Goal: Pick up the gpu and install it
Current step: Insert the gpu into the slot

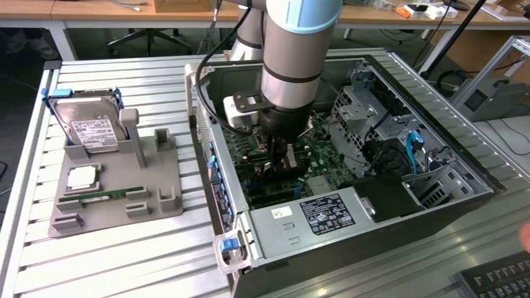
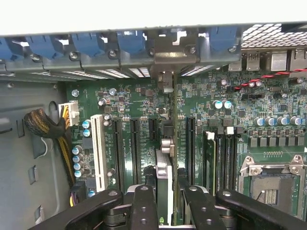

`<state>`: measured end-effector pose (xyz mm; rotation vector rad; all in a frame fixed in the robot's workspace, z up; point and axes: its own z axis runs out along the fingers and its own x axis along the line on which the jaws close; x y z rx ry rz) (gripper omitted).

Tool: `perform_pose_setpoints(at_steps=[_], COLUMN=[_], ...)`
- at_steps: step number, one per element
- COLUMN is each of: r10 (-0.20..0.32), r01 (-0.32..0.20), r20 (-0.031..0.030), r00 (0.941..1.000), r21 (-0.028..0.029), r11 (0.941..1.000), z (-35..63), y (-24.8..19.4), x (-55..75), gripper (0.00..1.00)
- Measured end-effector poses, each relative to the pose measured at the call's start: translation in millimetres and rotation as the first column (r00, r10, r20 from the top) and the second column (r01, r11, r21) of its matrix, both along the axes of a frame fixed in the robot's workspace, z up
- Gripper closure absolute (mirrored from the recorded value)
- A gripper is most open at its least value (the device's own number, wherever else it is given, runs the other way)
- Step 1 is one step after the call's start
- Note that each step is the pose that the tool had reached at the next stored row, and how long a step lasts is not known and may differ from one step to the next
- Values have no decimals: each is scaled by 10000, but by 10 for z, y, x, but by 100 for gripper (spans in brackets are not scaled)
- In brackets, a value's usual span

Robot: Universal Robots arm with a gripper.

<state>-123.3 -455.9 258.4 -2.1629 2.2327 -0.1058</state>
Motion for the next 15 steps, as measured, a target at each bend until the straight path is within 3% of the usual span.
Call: perform_pose_setpoints(at_steps=[15], r10=[12], r01=[-12], r20=[0], r00=[10000], r21=[-1], r11=[10000], z=[0], y=[34], x=[0], gripper=[73])
